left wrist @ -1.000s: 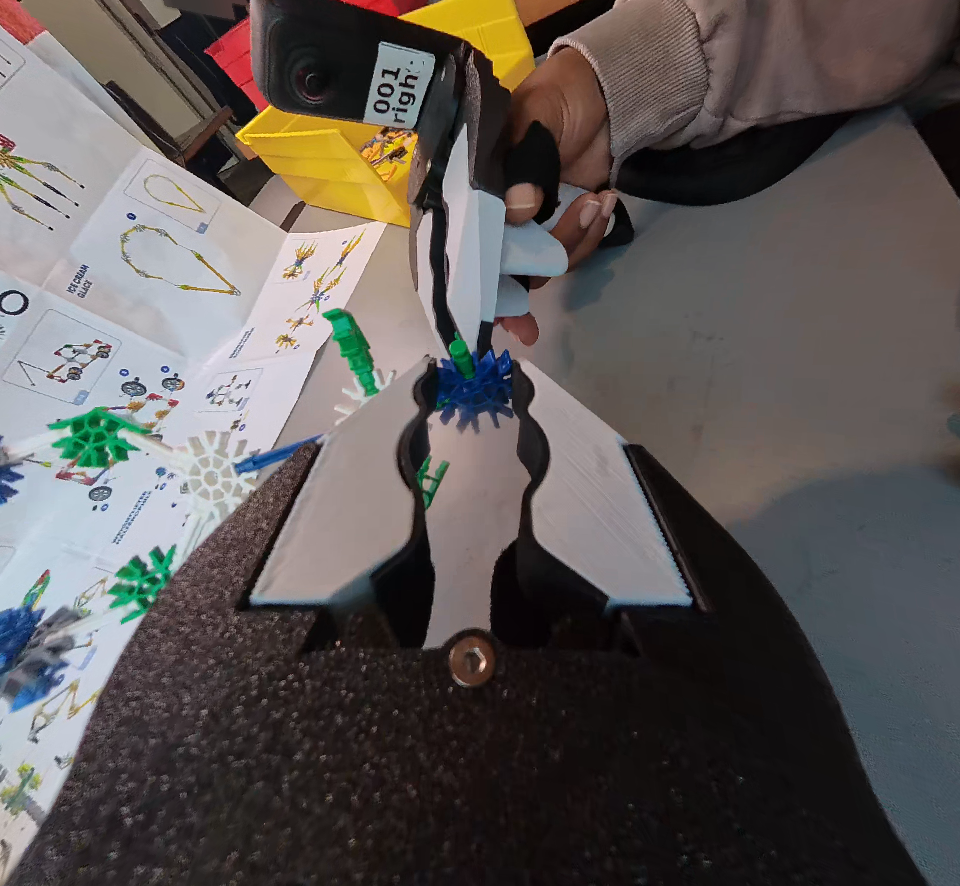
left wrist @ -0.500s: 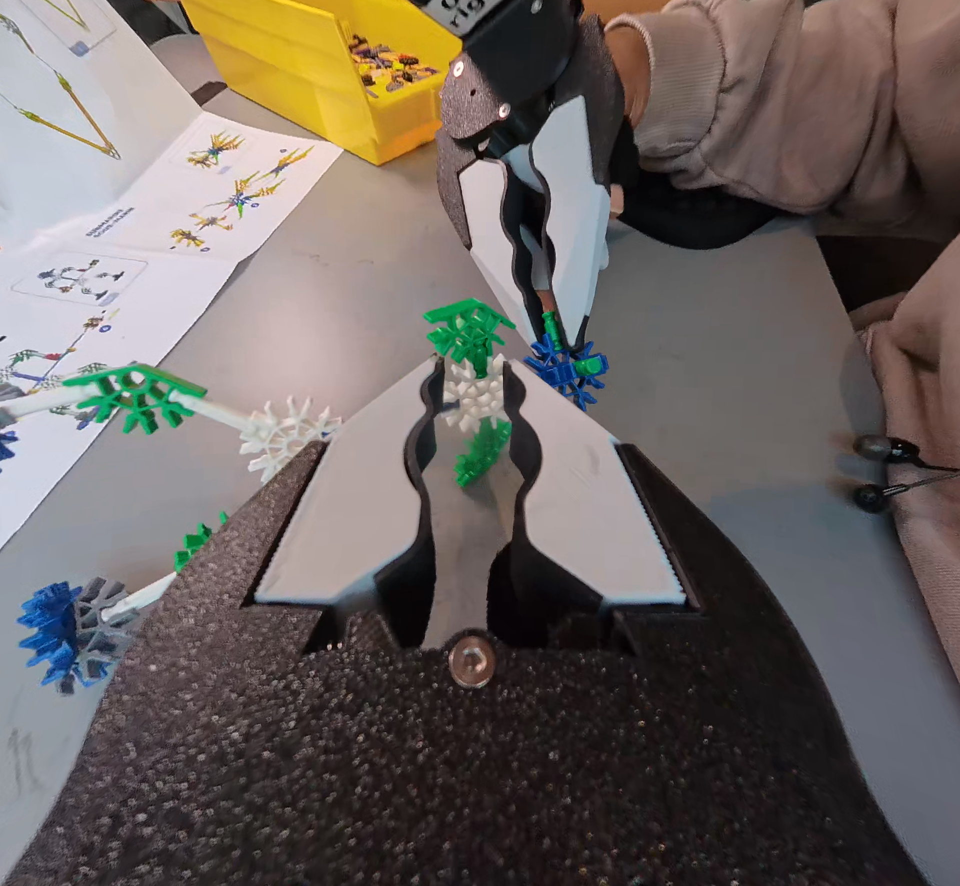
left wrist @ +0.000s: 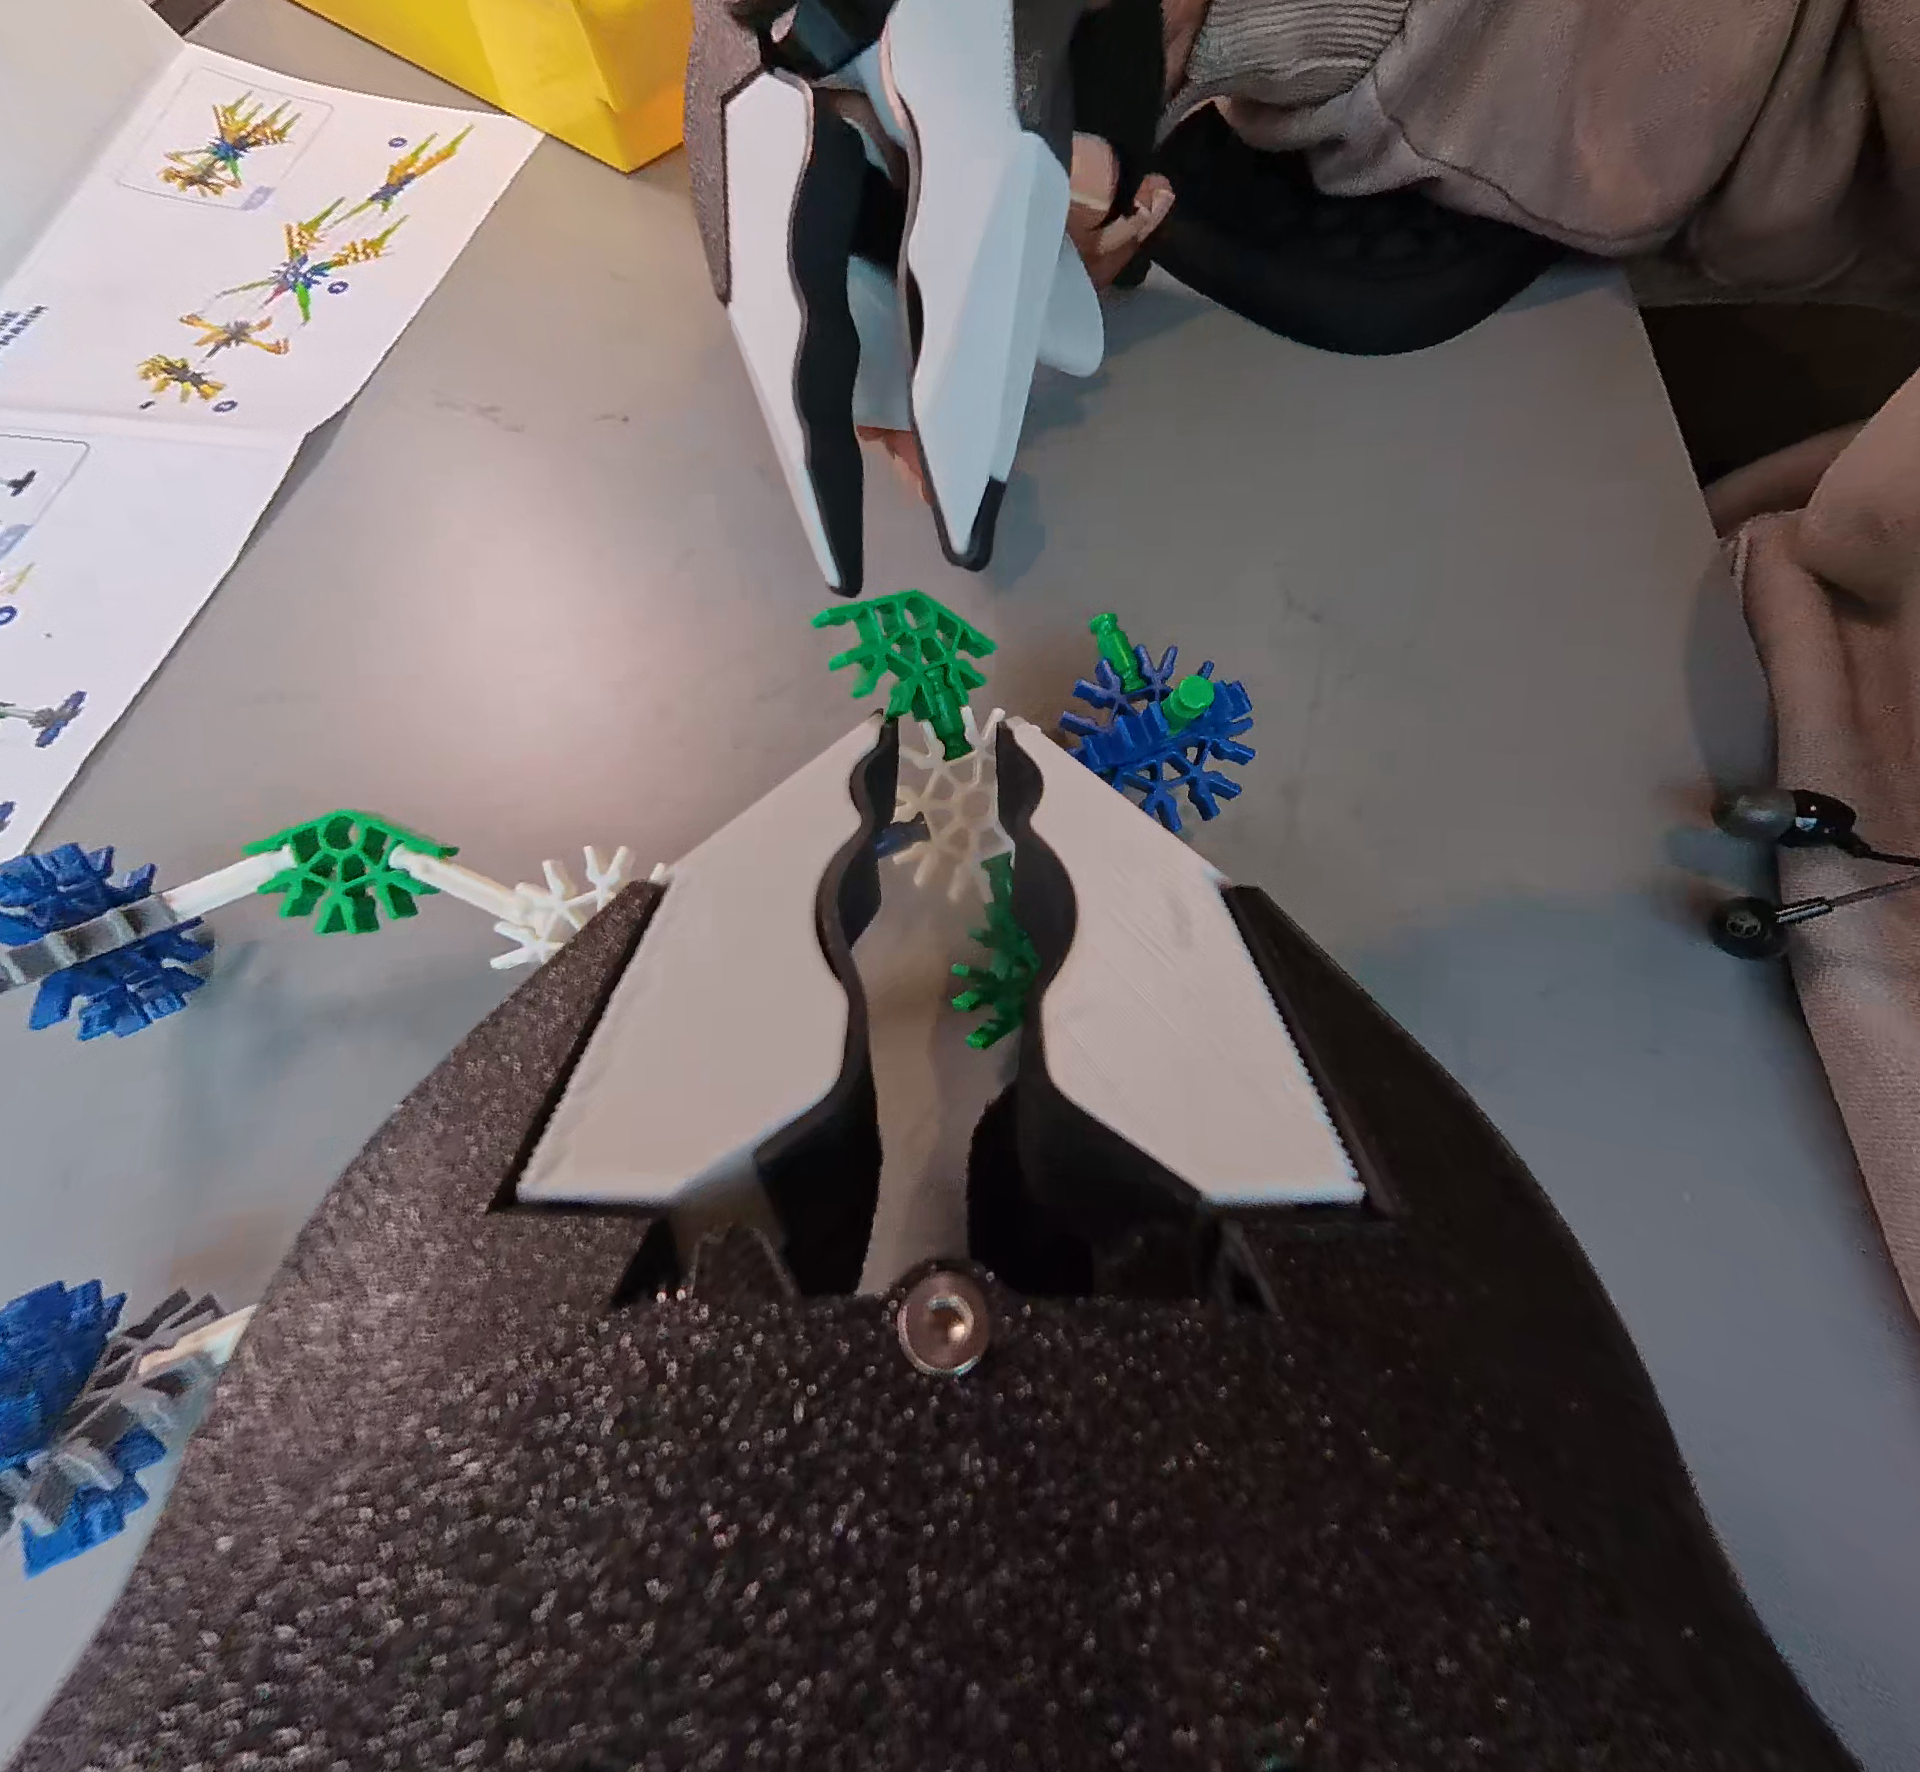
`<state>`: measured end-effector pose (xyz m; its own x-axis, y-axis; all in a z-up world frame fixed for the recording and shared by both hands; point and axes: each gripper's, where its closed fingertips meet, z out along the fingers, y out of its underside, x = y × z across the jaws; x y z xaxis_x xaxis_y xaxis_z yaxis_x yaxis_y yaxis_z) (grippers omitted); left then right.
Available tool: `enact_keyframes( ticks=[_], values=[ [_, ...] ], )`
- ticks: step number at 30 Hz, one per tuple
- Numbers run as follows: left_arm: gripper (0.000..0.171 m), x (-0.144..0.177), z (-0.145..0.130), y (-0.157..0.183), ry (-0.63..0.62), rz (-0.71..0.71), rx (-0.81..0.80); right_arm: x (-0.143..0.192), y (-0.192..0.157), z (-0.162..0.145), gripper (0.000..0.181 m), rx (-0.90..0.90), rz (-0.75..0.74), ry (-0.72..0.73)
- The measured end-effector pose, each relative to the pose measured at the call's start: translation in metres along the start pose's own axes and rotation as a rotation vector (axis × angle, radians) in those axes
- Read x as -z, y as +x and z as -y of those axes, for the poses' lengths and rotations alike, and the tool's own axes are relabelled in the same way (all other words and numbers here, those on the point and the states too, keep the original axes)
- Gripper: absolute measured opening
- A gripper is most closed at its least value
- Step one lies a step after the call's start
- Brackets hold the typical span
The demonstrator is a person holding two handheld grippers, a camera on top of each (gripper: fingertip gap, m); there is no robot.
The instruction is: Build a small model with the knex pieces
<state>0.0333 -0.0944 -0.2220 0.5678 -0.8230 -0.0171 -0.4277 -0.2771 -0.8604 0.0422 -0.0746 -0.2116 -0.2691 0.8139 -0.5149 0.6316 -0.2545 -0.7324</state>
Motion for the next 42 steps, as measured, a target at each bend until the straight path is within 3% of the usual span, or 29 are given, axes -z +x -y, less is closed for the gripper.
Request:
enact_keyframes(
  ticks=[8, 14, 20, 23, 26, 42],
  values=[
    [0.018, 0.003, 0.005, 0.000, 0.033, 0.011, -0.003, -0.015, -0.012, 0.005, 0.007, 0.141, 0.006, 0.012],
    [0.020, 0.009, 0.013, 0.004, 0.105, -0.093, 0.135, -0.013, -0.028, 0.008, 0.005, 0.377, 0.018, 0.025],
    [0.019, 0.009, 0.018, 0.020, 0.123, -0.188, 0.140, -0.014, -0.038, 0.008, 0.005, 0.501, 0.022, 0.033],
    [0.019, 0.010, 0.022, 0.027, 0.135, -0.255, 0.193, -0.017, -0.043, 0.006, 0.006, 0.539, 0.032, 0.031],
    [0.011, 0.006, 0.019, 0.029, 0.111, -0.246, 0.165, -0.018, -0.046, 0.007, 0.006, 0.568, 0.028, 0.033],
    [0.010, 0.004, 0.016, 0.034, 0.084, -0.227, 0.111, -0.019, -0.047, 0.003, 0.007, 0.591, 0.012, -0.006]
  ],
)
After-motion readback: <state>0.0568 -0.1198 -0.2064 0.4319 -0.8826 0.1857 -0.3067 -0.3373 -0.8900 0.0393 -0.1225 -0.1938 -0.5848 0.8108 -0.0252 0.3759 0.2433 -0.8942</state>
